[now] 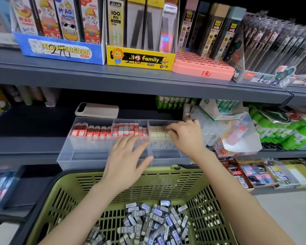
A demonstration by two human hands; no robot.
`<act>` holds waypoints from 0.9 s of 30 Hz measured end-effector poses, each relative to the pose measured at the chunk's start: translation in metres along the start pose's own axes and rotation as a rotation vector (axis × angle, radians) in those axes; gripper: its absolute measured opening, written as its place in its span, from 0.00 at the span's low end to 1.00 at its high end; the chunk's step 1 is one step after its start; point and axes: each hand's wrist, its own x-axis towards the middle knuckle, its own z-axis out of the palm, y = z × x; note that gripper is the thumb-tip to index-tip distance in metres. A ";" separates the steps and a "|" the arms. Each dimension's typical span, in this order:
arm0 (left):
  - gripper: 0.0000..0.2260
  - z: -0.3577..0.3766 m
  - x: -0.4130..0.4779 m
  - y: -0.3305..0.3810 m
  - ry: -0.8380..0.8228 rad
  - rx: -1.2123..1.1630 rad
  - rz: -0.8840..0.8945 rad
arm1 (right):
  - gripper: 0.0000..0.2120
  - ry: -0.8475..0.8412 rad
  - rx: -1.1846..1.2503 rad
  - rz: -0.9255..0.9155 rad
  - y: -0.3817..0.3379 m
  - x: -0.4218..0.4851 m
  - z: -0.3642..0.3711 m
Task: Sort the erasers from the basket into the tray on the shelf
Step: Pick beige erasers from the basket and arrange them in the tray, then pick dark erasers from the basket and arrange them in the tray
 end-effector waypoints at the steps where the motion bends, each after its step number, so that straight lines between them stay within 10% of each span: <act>1: 0.26 -0.002 -0.002 0.000 0.012 -0.039 -0.005 | 0.12 0.037 0.039 -0.017 -0.003 -0.008 -0.007; 8: 0.17 -0.012 -0.058 -0.013 0.264 -0.097 0.039 | 0.09 0.257 0.505 -0.071 -0.034 -0.108 -0.023; 11: 0.16 -0.010 -0.088 -0.018 0.266 -0.089 0.071 | 0.08 -0.093 0.593 0.028 -0.039 -0.149 0.007; 16: 0.09 0.015 -0.116 -0.013 -0.008 -0.091 0.090 | 0.23 -0.747 0.354 0.051 -0.050 -0.194 0.081; 20: 0.15 0.062 -0.121 -0.006 -0.372 -0.099 0.083 | 0.36 -0.777 0.303 0.115 -0.065 -0.201 0.116; 27: 0.23 0.135 -0.134 0.005 -0.639 -0.199 -0.204 | 0.30 -0.700 0.298 0.093 -0.057 -0.212 0.124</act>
